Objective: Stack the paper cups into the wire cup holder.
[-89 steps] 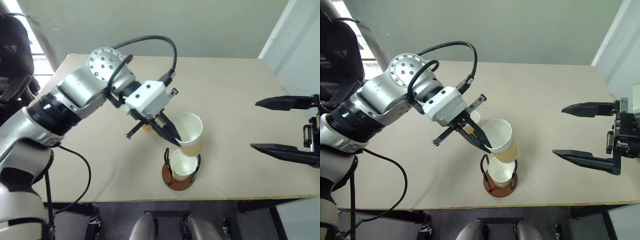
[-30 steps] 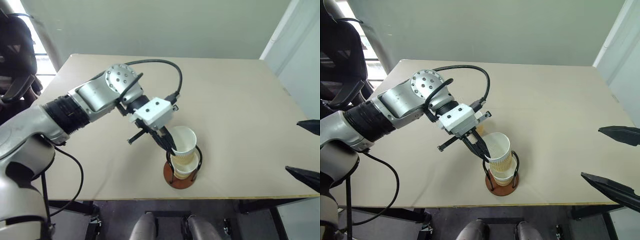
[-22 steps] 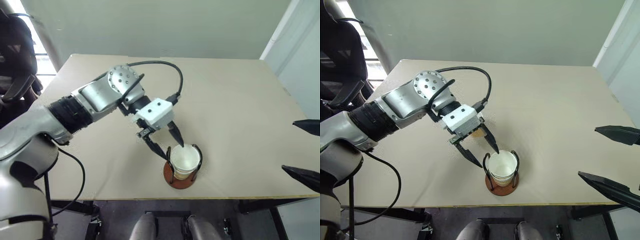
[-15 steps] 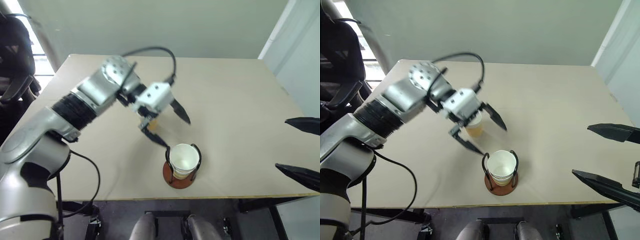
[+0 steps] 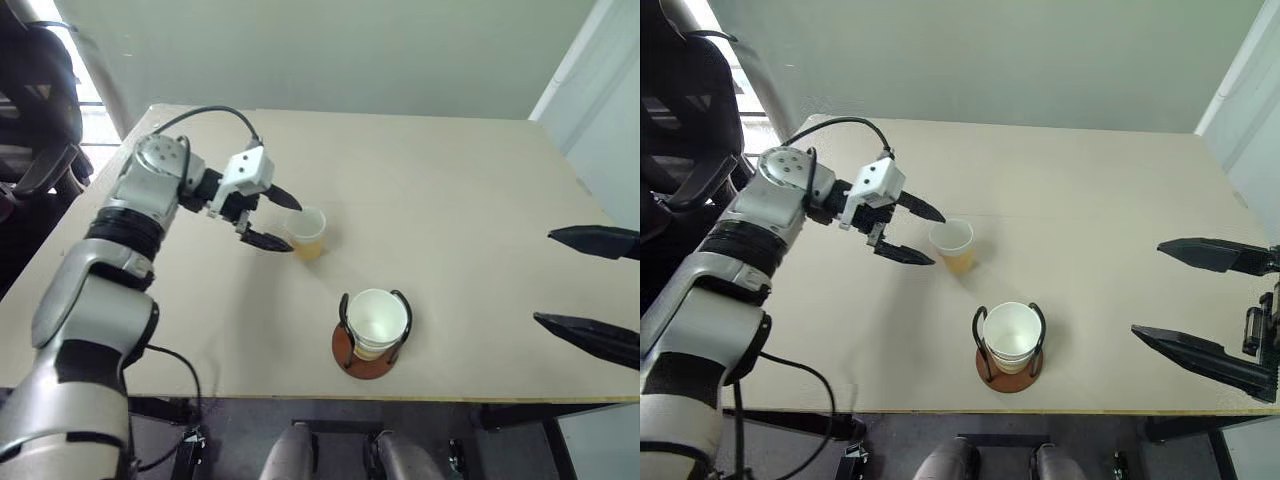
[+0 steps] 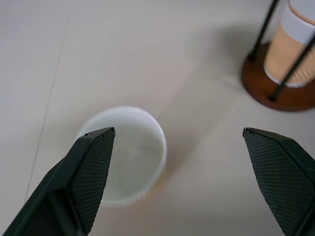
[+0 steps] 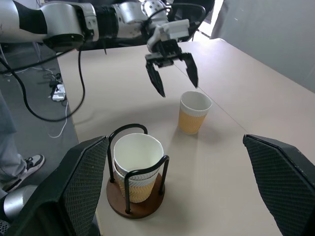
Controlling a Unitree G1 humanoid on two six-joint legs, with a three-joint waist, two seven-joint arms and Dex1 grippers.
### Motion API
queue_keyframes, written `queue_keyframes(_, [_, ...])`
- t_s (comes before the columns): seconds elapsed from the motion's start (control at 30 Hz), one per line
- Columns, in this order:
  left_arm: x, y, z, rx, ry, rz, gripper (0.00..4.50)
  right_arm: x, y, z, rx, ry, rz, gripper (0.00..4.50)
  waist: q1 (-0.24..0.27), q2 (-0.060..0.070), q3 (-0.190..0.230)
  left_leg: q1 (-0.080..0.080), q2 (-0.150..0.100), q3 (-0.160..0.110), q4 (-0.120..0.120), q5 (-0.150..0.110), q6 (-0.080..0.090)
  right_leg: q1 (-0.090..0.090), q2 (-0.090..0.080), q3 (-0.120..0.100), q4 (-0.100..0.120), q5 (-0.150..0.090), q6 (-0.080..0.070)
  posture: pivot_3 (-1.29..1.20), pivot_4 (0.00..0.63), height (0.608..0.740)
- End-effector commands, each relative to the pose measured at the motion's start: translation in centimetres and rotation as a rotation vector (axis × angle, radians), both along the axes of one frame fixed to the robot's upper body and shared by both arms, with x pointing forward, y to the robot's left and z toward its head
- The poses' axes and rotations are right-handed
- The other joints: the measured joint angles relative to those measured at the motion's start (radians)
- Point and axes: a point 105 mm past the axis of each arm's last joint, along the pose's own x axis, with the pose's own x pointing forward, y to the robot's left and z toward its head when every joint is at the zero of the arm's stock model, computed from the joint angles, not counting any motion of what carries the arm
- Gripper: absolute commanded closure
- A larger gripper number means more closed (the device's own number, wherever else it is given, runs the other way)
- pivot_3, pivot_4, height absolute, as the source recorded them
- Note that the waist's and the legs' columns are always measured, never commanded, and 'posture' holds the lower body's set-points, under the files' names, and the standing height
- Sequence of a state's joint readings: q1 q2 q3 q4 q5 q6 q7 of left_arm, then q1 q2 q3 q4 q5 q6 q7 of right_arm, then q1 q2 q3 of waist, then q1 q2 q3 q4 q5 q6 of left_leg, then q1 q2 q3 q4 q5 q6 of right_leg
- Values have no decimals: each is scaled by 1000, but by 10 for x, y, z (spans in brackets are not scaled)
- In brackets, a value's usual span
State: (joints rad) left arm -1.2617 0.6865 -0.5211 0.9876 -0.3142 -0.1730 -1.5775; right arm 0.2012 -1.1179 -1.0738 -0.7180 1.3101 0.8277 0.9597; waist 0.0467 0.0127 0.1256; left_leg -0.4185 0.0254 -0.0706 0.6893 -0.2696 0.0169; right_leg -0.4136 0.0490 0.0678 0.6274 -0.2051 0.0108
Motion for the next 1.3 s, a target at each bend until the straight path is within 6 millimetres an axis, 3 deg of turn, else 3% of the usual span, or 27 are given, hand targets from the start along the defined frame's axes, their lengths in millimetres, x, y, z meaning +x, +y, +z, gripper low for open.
queue_keyframes(0.03, [1,-5,-12,45,1,-26,52,2,1,4,-9,-37,-7,0,0,0,0,0,0,0,1,0,0,0,0,0,0,0,0,0,150,740])
queue_keyframes(0.13, [1,-3,-25,100,17,-35,52,1,2,4,-11,-41,-10,0,-3,0,0,0,-1,0,3,0,0,0,0,0,0,1,1,0,150,740])
queue_keyframes(0.23, [4,1,-35,150,1,-10,547,0,2,5,-13,-45,-16,0,-5,0,0,0,-1,0,4,0,1,0,0,1,0,0,1,0,150,740])
queue_keyframes(0.6, [11,-4,-42,164,-52,16,4457,2,1,1,-19,-43,-28,0,-7,0,0,-1,-3,0,8,-2,4,2,0,3,0,1,5,0,150,740])
queue_keyframes(0.9, [5,-2,-30,167,-33,-32,4489,6,1,2,-23,-48,-23,0,-7,0,0,-1,-5,1,9,-2,5,1,0,7,0,1,6,0,150,740])
queue_keyframes(0.97, [1,-13,-14,144,-74,-81,4489,6,0,4,-25,-52,-20,0,-7,-1,0,-1,-6,1,9,-2,5,1,0,8,0,1,7,0,150,740])
queue_keyframes(1.0, [-4,-25,5,104,-110,-128,4489,6,0,5,-29,-55,-20,0,-6,-1,1,-1,-6,1,9,-2,5,1,0,9,0,2,8,0,150,740])
queue_keyframes(1.1, [-47,-63,65,-36,-173,-346,4489,6,-3,9,-38,-63,-20,0,-6,-2,2,-3,-7,1,9,-2,6,-1,0,11,0,3,10,0,150,740])
queue_keyframes(1.13, [-61,-70,75,-58,-177,-412,4489,5,-3,9,-39,-64,-20,0,-6,-2,2,-3,-9,1,9,-2,6,-1,0,11,-1,3,11,0,150,740])
queue_keyframes(1.2, [-93,-82,93,-83,-202,-569,4489,6,-3,9,-43,-62,-18,0,-6,-2,1,-3,-10,2,9,-3,7,0,-2,13,-1,2,12,0,150,740])
queue_keyframes(1.3, [-137,-90,94,-64,-193,-788,4489,7,-2,8,-49,-65,-21,0,-13,2,-2,0,-12,3,9,-4,9,1,-3,15,-1,-1,13,0,150,740])
